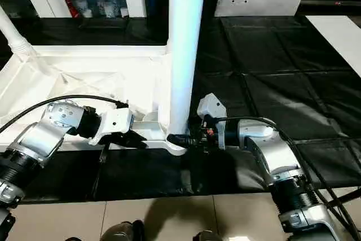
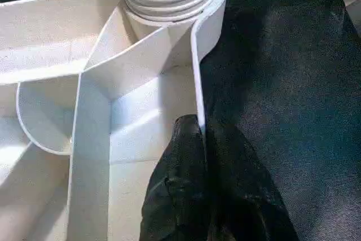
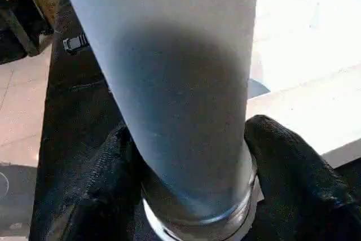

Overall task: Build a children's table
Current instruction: Rotate leg to tighten

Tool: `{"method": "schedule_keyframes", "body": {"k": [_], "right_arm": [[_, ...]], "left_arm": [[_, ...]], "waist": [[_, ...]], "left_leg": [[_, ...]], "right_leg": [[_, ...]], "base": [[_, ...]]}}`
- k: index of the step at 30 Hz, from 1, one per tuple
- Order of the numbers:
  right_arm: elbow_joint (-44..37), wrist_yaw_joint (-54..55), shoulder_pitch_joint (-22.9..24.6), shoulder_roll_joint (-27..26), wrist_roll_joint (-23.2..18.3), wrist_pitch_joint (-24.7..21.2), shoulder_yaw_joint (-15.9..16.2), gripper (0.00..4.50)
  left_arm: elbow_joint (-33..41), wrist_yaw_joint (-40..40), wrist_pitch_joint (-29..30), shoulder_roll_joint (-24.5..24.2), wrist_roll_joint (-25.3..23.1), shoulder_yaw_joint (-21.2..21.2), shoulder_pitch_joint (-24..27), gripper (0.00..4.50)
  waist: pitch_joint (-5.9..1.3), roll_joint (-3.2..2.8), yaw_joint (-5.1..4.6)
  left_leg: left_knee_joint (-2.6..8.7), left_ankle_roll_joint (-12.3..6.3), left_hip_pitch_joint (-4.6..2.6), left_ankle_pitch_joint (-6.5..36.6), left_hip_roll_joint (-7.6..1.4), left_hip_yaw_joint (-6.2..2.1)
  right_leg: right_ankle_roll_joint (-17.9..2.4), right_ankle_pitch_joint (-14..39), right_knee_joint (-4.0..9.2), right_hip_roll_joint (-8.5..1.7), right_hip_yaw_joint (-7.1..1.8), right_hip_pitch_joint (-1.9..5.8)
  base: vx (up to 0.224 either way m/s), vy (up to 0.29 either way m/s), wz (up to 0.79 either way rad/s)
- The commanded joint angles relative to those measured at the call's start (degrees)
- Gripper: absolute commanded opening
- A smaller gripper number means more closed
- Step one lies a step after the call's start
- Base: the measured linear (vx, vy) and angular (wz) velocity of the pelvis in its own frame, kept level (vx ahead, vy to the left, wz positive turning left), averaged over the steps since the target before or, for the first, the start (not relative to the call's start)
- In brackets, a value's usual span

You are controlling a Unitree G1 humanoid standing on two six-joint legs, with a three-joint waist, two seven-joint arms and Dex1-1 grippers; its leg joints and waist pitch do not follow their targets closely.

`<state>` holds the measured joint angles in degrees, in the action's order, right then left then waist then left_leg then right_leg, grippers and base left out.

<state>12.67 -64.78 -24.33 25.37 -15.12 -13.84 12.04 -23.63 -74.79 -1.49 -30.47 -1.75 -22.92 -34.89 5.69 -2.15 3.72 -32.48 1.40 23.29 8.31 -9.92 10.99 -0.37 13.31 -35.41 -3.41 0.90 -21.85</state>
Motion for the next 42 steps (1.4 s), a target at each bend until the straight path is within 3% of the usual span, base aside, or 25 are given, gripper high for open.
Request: {"method": "schedule_keyframes", "body": {"k": [1, 4, 6, 11, 16, 26, 34, 35, 37, 39, 40, 41, 42], "right_arm": [[0.86, -0.13, -0.06, 0.24, 0.66, -0.98, 1.07, 3.1], [0.72, -0.79, -0.12, 0.12, -0.01, -2.27, 0.81, 3.27], [0.39, -0.46, 0.04, 0.2, 0.73, -1.42, 1.07, 3.65], [0.52, 0.77, 0.23, 0.21, 2.55, 0.76, 1.57, 3.64], [0.67, 0.94, 0.12, -0.23, 2.01, 0.1, 1.11, 3.64], [0.32, 0.33, 0.62, -0.28, 1.77, 0.18, 1.2, 2.79], [-0.15, 2.39, 2.43, -1.95, 2.03, -1.08, 1.74, 2.75], [-0.23, 6.78, 3.05, -4.27, 2.15, -3.56, 1.12, 2.74], [-0.02, 8.78, 3.11, -5.24, 2.5, -4.32, 0.92, 2.74], [0.45, 14.44, 3.48, -8.22, 4.05, -4.9, 0.76, 2.74], [0.49, 16.19, 3.57, -9.3, 4.2, -5.4, 0.54, 2.74], [1.23, 22.42, 3.6, -13.25, 4.6, -6.86, -0.63, 2.74], [1.51, 24.51, 3.59, -14.63, 4.67, -7.35, -1.06, 2.74]], "left_arm": [[0.72, -1.82, -1.89, 0.45, -0.22, -0.89, -1.3, 0.0], [0.36, -1.83, -2.04, 0.51, -0.24, -0.88, -1.47, 0.0], [0.47, -1.9, -2.0, 0.37, -0.24, -0.86, -1.39, 0.0], [0.4, -2.02, -1.99, 0.33, -0.27, -0.88, -1.46, 0.0], [0.1, -2.07, -2.14, 0.39, -0.33, -0.86, -1.63, 0.0], [-0.01, -2.07, -2.25, 0.27, -0.55, -0.89, -1.62, 0.0], [1.8, -1.13, 0.23, 0.42, 0.05, -0.32, -0.09, 0.0], [4.14, 1.48, 4.41, 1.45, 0.91, 0.85, 1.21, 0.0], [5.01, 2.72, 6.13, 2.05, 1.34, 1.41, 1.66, 0.0], [7.63, 7.01, 11.49, 4.41, 2.47, 3.11, 2.75, 0.0], [8.58, 8.24, 13.2, 5.14, 2.65, 3.43, 3.06, 0.0], [11.0, 12.59, 17.36, 8.01, 2.41, 3.97, 4.0, 0.0], [11.66, 14.01, 18.48, 8.93, 2.14, 4.04, 4.27, 0.0]], "waist": [[-4.17, 0.08, -0.24], [-4.15, 0.04, -0.21], [-4.14, 0.14, -0.23], [-4.16, 0.17, -0.27], [-4.24, 0.09, -0.23], [-4.44, 0.09, -0.17], [-4.67, 0.09, -0.1], [-4.59, 0.07, -0.13], [-4.4, 0.16, -0.44], [-3.61, -0.04, -0.98], [-3.62, 0.04, -1.06], [-3.28, 0.1, -1.63], [-3.22, 0.08, -1.84]], "left_leg": [[2.8, -4.55, -2.17, 8.54, -3.37, -1.17], [2.82, -4.43, -2.25, 8.82, -3.41, -1.16], [2.83, -4.28, -2.21, 8.86, -3.42, -1.15], [2.81, -4.24, -2.18, 8.51, -3.37, -1.12], [2.75, -4.47, -2.23, 8.59, -3.38, -1.11], [2.66, -4.66, -2.16, 8.05, -3.37, -1.12], [2.51, -4.92, -2.09, 7.32, -3.39, -1.1], [2.61, -4.74, -2.08, 7.82, -3.42, -1.14], [2.82, -4.12, -2.06, 9.13, -3.36, -1.17], [3.3, -1.55, -2.27, 14.0, -3.31, -1.21], [3.36, -0.72, -2.46, 15.56, -3.31, -1.22], [3.74, 1.14, -2.33, 18.22, -3.28, -1.51], [3.93, 1.72, -2.26, 18.76, -3.25, -1.63]], "right_leg": [[-16.34, -2.71, 3.35, -4.24, -1.69, 1.81], [-16.38, -1.94, 3.44, -4.22, -1.7, 1.74], [-16.46, -1.99, 3.41, -4.24, -1.7, 1.75], [-16.17, -2.31, 3.38, -4.27, -1.73, 1.75], [-16.3, -2.61, 3.39, -4.23, -1.72, 1.76], [-16.58, -3.7, 3.18, -4.19, -1.65, 1.86], [-16.69, -4.46, 3.02, -4.27, -1.67, 1.93], [-16.6, -3.63, 3.13, -4.3, -1.65, 1.87], [-16.67, -1.3, 3.34, -4.21, -1.6, 1.8], [-15.94, 7.16, 4.05, -4.31, -1.9, 1.16], [-15.51, 9.74, 4.26, -4.36, -1.97, 1.16], [-13.88, 15.31, 4.54, -4.45, -2.12, 1.04], [-13.35, 16.46, 4.58, -4.41, -2.07, 1.03]], "base": [[0.0, 0.0, 0.0], [0.0, 0.0, 0.0], [0.0, 0.0, 0.0], [0.0, 0.0, 0.0], [0.0, 0.0, 0.0], [0.0, 0.0, 0.0], [0.0, 0.0, 0.0], [0.0, 0.0, 0.0], [0.0, 0.0, 0.0], [0.0, 0.0, 0.0], [0.0, 0.0, 0.0], [0.0, 0.0, 0.0], [0.0, 0.0, 0.0]]}}
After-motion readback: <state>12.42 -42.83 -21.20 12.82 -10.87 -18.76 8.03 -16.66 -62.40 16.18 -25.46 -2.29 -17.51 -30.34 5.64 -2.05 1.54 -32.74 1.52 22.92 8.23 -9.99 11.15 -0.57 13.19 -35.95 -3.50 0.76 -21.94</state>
